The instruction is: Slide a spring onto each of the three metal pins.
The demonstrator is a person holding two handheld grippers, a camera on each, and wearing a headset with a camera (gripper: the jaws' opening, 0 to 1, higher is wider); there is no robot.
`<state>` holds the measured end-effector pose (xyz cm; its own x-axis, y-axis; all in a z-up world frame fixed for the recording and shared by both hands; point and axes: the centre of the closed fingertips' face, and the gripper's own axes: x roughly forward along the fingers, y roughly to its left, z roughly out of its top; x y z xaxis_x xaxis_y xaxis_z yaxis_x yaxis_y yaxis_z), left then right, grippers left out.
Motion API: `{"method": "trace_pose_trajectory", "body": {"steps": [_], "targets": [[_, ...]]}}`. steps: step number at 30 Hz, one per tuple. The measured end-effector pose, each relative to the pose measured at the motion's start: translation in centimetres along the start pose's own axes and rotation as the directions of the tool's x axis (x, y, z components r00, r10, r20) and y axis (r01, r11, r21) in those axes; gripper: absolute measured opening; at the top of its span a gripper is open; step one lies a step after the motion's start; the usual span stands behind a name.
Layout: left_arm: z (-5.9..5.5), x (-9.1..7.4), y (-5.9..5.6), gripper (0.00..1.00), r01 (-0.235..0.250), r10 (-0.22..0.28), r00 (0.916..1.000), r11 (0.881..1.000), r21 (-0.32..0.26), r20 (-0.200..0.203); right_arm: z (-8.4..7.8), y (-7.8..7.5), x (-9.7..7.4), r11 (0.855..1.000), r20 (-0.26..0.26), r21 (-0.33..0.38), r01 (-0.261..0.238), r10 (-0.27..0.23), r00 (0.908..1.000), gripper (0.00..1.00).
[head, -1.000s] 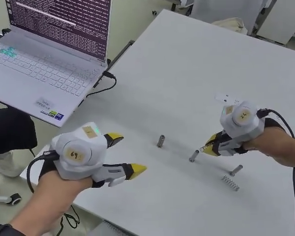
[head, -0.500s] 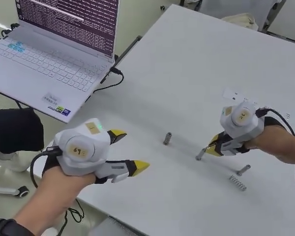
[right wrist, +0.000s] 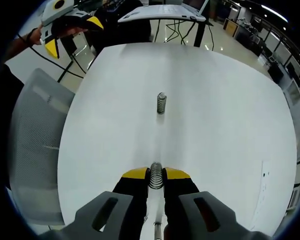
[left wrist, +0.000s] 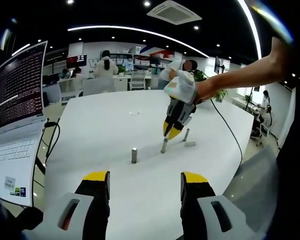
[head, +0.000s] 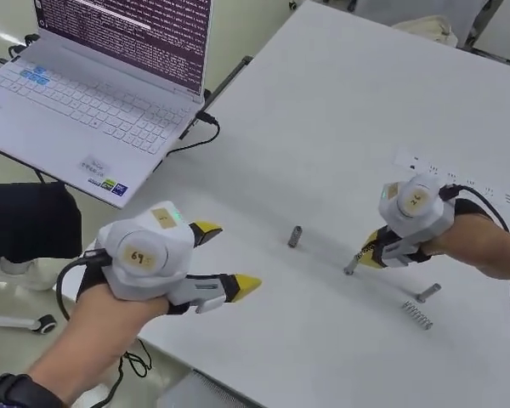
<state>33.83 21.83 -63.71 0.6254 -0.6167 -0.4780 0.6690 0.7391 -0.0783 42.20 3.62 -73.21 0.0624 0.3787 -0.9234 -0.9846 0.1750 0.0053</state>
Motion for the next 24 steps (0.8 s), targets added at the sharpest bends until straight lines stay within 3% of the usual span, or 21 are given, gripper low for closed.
{"method": "trace_pose_trajectory", "body": {"steps": [24], "targets": [[0.2, 0.0, 0.2, 0.52, -0.002, 0.002, 1.0, 1.0, -0.009, 0.002, 0.1, 0.1, 2.4, 0.999, -0.034, -0.037, -0.021, 0.02, 0.9992, 0.09]]}}
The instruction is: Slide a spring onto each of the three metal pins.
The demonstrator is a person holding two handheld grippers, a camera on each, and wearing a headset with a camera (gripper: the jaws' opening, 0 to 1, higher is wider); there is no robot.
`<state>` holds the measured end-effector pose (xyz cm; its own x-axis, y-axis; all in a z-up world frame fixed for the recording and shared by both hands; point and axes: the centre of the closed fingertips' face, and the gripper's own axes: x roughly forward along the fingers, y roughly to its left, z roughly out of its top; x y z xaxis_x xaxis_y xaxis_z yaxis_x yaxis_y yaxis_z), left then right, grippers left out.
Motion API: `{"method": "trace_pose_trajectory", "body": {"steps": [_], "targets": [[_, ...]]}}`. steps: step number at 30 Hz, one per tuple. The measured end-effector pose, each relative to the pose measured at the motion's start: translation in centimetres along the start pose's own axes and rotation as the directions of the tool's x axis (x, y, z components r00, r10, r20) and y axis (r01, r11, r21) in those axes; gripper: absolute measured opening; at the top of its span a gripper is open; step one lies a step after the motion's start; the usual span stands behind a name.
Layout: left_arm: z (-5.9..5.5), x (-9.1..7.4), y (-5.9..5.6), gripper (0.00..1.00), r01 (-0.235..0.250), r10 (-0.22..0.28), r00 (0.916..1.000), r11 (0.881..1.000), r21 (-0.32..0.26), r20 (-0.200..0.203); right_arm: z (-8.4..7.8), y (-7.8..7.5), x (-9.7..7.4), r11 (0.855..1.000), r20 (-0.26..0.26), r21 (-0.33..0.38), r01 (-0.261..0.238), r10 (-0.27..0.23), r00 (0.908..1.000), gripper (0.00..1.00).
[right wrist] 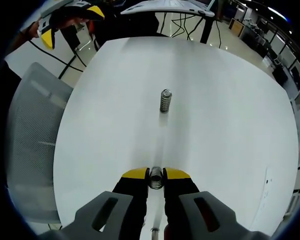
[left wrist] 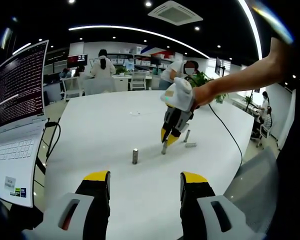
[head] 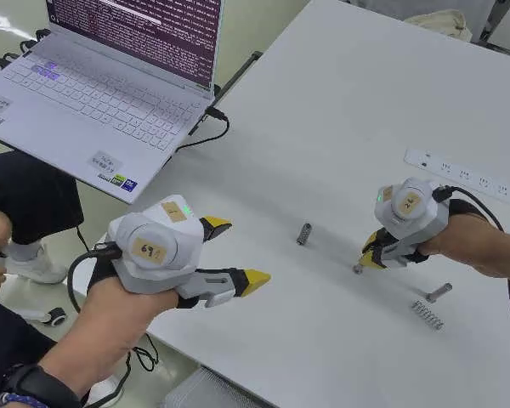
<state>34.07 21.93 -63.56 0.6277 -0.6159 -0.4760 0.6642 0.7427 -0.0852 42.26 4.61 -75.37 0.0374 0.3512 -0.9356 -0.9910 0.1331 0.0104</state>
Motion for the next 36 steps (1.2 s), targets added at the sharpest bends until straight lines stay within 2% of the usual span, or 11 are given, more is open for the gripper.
{"method": "trace_pose_trajectory", "body": {"steps": [10, 19, 24, 32, 36], "targets": [[0.2, 0.2, 0.3, 0.51, -0.004, 0.004, 1.0, 1.0, 0.003, 0.001, -0.6, 0.1, 1.2, 1.0, -0.025, -0.015, -0.015, 0.015, 0.9996, 0.09], [0.2, 0.4, 0.0, 0.51, -0.002, 0.002, 1.0, 1.0, 0.006, -0.006, -0.9, 0.2, 1.9, 1.0, -0.033, -0.013, -0.025, 0.024, 0.9992, 0.09], [0.3, 0.3, -0.1, 0.52, -0.003, 0.003, 1.0, 1.0, 0.011, -0.008, -0.9, 0.2, 1.9, 1.0, -0.032, -0.016, -0.018, 0.018, 0.9993, 0.1], [0.5, 0.2, -0.3, 0.52, -0.003, 0.003, 1.0, 1.0, 0.013, -0.006, -1.2, -0.1, 1.3, 1.0, -0.029, -0.006, 0.005, -0.006, 0.9996, 0.19], [0.6, 0.1, -0.6, 0.52, -0.002, 0.002, 1.0, 1.0, 0.015, -0.002, -1.3, -0.1, 0.5, 1.0, -0.028, -0.002, 0.026, -0.026, 0.9993, 0.24]]}}
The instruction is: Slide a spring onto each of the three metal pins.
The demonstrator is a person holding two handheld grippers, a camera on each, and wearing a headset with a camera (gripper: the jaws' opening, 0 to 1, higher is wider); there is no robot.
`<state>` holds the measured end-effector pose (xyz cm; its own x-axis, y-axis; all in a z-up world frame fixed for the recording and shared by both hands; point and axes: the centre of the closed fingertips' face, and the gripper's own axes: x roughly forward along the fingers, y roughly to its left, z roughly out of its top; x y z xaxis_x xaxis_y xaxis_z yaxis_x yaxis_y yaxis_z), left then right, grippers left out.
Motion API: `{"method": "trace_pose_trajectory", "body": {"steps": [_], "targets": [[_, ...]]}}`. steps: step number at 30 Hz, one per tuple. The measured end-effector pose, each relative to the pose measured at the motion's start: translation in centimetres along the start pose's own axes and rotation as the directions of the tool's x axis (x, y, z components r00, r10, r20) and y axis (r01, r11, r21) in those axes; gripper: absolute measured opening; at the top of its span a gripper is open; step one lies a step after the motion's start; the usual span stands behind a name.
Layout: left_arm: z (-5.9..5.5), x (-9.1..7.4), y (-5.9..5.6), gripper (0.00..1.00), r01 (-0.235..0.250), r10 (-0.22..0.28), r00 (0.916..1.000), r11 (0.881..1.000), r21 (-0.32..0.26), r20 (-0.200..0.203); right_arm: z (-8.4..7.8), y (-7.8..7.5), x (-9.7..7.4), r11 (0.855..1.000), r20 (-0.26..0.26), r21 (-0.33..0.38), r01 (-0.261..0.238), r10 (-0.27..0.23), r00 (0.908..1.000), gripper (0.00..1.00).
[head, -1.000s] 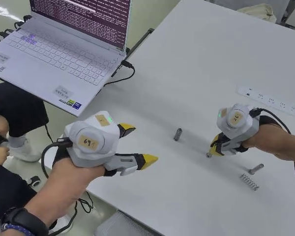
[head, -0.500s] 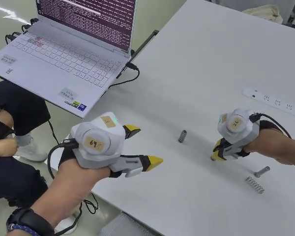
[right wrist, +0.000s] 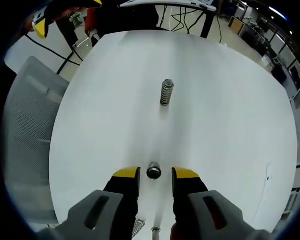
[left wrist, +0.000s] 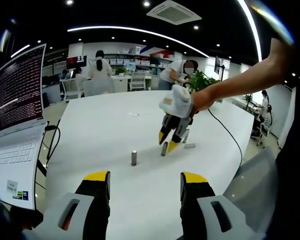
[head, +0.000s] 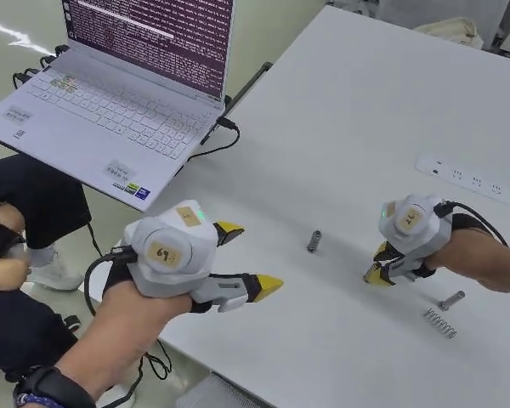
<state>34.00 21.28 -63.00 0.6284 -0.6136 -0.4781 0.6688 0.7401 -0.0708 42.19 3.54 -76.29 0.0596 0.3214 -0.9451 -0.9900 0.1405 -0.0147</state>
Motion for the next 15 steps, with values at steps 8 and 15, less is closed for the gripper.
{"method": "trace_pose_trajectory", "body": {"steps": [8, 15], "targets": [[0.5, -0.2, -0.6, 0.52, 0.001, -0.001, 0.9999, 1.0, 0.006, 0.012, -0.1, -0.3, -1.8, 0.998, 0.03, 0.029, 0.047, -0.048, 0.9984, 0.28], [1.0, -0.6, -0.9, 0.52, -0.003, 0.003, 0.9997, 1.0, 0.011, 0.024, -0.2, 0.0, -2.8, 0.996, 0.06, 0.063, 0.07, -0.074, 0.9955, 0.31]]}}
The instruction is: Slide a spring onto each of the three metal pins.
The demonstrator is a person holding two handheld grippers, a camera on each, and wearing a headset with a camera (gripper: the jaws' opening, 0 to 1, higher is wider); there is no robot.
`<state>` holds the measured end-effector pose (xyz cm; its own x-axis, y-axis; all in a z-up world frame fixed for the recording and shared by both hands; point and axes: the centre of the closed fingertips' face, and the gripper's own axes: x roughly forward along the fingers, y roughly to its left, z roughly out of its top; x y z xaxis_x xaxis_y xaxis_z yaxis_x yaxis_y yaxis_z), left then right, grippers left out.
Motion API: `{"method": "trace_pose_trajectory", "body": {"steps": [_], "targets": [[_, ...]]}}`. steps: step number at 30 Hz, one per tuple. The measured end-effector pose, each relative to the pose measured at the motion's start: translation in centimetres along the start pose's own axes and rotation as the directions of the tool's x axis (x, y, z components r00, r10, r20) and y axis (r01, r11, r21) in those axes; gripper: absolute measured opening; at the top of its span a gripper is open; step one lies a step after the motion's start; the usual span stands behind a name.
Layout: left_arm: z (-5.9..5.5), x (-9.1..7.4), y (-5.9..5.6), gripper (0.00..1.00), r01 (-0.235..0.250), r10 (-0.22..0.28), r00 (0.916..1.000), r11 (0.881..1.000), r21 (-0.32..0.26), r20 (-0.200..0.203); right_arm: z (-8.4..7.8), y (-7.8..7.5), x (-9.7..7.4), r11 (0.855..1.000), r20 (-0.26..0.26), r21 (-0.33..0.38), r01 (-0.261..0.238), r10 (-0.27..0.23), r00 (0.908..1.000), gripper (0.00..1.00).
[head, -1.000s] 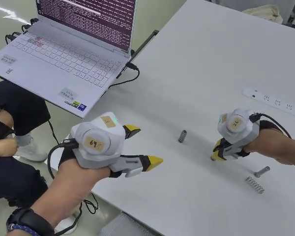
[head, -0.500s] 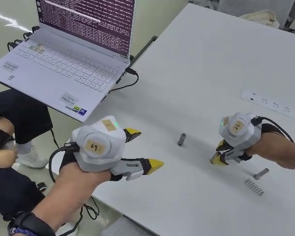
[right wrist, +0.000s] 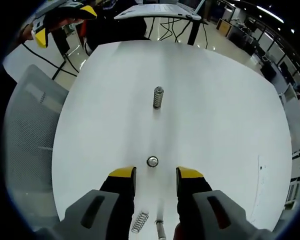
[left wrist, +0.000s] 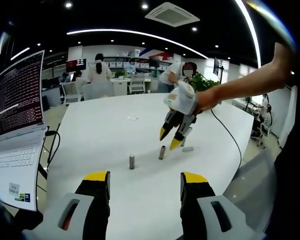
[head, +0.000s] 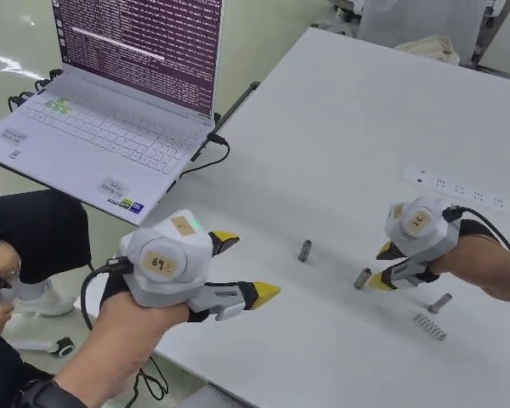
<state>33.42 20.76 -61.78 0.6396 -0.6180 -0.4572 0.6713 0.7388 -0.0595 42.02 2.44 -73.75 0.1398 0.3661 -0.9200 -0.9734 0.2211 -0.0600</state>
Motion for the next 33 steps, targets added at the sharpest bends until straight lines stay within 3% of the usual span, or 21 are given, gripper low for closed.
{"method": "trace_pose_trajectory", "body": {"steps": [17, 25, 33], "targets": [[0.5, -0.4, -0.4, 0.52, -0.009, 0.009, 0.9999, 1.0, -0.003, 0.01, -0.2, 1.1, -2.2, 0.993, 0.103, 0.094, 0.073, -0.083, 0.9912, 0.32], [0.9, 0.0, -0.8, 0.52, 0.003, -0.003, 0.9999, 1.0, 0.006, 0.011, -0.8, 2.4, -3.5, 0.98, 0.151, 0.173, 0.095, -0.122, 0.9809, 0.33], [1.2, 0.4, -1.2, 0.52, 0.015, -0.015, 0.9998, 1.0, 0.014, 0.011, -2.0, 3.3, -4.2, 0.969, 0.167, 0.22, 0.113, -0.151, 0.9743, 0.33]]}}
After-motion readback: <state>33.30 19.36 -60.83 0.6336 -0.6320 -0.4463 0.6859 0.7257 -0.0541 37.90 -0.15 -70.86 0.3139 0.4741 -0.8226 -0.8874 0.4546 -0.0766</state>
